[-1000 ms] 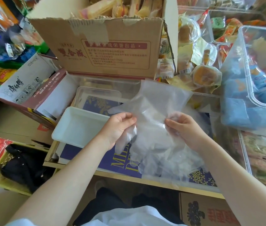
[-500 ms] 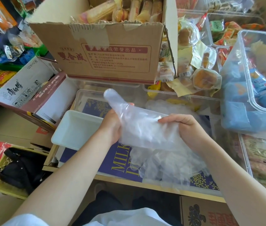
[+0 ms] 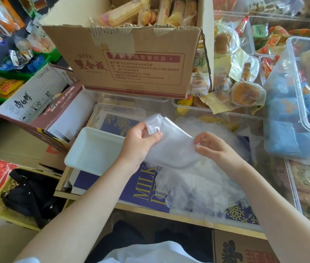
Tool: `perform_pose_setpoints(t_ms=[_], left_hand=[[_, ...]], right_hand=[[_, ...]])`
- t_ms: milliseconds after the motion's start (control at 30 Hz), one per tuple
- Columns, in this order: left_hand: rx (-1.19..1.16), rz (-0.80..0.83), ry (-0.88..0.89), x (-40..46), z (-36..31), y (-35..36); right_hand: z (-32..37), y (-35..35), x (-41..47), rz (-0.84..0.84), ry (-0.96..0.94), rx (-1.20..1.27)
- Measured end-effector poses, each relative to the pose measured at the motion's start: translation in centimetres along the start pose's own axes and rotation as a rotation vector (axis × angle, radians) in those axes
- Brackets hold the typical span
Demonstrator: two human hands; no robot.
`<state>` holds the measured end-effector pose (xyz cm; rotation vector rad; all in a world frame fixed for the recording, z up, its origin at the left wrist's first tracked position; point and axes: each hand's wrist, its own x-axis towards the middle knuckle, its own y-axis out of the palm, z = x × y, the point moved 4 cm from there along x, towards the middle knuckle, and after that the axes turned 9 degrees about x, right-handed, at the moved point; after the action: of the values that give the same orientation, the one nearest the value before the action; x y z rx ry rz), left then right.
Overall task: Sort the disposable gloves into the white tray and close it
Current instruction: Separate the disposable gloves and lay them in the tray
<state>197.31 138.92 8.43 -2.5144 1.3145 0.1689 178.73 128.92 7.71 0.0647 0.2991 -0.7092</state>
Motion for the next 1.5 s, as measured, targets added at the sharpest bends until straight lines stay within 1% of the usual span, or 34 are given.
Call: perform_pose_setpoints(t_ms=[67, 133, 200, 267, 333, 367, 400, 433, 467, 500, 533, 567, 600, 667, 700, 800, 933, 1033, 1100, 1233, 1300, 1367, 1433, 1500], left_hand=[[0.024, 0.042, 0.051, -0.2, -0.4, -0.2], [0.079, 0.085, 0.094, -0.5, -0.7, -0.4], [0.098, 0.117, 0.097, -0.4, -0.7, -0.9], [0.034, 0.115, 0.065, -0.4, -0.5, -1.4], [-0.025, 0.035, 0.007, -0.2, 0.1, -2.3], [0.007, -0.036, -0.005, 0.0, 0.4, -3.0], [0.107, -0.12, 0.023, 0.1, 0.7, -3.8], [0.26, -0.205, 0.118, 0.1, 0.7, -4.6], [0.423, -0.27, 0.27, -0.1, 0.2, -5.3], [0.57, -0.289, 0.433, -0.3, -0.2, -5.6], [0.678, -0.263, 0.555, -0.5, -0.3, -5.6], [0.725, -0.188, 0.611, -0.4, 0.0, -5.4], [0.731, -0.089, 0.606, -0.5, 0.2, -5.1], [0.675, 0.071, 0.526, -0.4, 1.1, -4.5], [0.633, 0.12, 0.467, -0.3, 1.6, -4.5], [0.481, 0.185, 0.296, 0.3, 2.6, -5.2], [0.219, 0.258, 0.17, 0.7, 3.3, -6.5], [0.127, 0.171, 0.119, 1.1, 3.8, -8.1], [0.153, 0.095, 0.086, 1.4, 4.2, -9.8], [0.262, -0.038, -0.036, 2.7, 5.7, -13.6], [0.296, -0.071, -0.108, 3.7, 7.1, -15.5], [0.302, -0.08, -0.185, 4.9, 8.7, -17.2], [0.306, -0.086, -0.255, 6.3, 10.3, -18.6], [0.387, -0.071, -0.291, 7.5, 11.4, -19.3]], right_hand=[[0.4, 0.6, 0.8, -0.042, -0.003, 0.018], [0.9, 1.7, 1.6, -0.03, -0.015, -0.004], [1.3, 3.0, 2.3, -0.02, -0.022, -0.028], [1.4, 4.2, 2.8, -0.044, -0.024, -0.041], [1.5, 5.1, 3.2, -0.076, -0.028, -0.044], [1.6, 5.5, 3.3, -0.097, -0.035, -0.047], [1.7, 5.7, 3.5, -0.127, -0.041, -0.061], [1.7, 5.9, 3.7, -0.164, -0.046, -0.091], [1.7, 6.0, 4.0, -0.198, -0.053, -0.135], [1.7, 6.3, 4.2, -0.225, -0.059, -0.183], [1.8, 6.6, 4.4, -0.24, -0.067, -0.222], [2.0, 6.9, 4.5, -0.245, -0.073, -0.256], [2.1, 7.3, 4.7, -0.241, -0.08, -0.286], [2.6, 8.3, 4.8, -0.209, -0.094, -0.34], [2.8, 8.9, 4.8, -0.189, -0.105, -0.368], [3.3, 10.4, 4.9, -0.122, -0.134, -0.42], [3.7, 11.8, 5.4, -0.061, -0.153, -0.46], [3.6, 12.9, 5.9, -0.058, -0.166, -0.471], [3.1, 13.7, 6.4, -0.043, -0.154, -0.445], [1.2, 15.1, 7.3, 0.063, 0.044, -0.287], [0.1, 16.1, 7.5, 0.094, 0.153, -0.214], [-0.8, 17.1, 7.8, 0.071, 0.241, -0.073], [-1.6, 17.9, 8.7, -0.007, 0.302, 0.062], [-2.4, 18.9, 9.6, -0.096, 0.354, 0.157]])
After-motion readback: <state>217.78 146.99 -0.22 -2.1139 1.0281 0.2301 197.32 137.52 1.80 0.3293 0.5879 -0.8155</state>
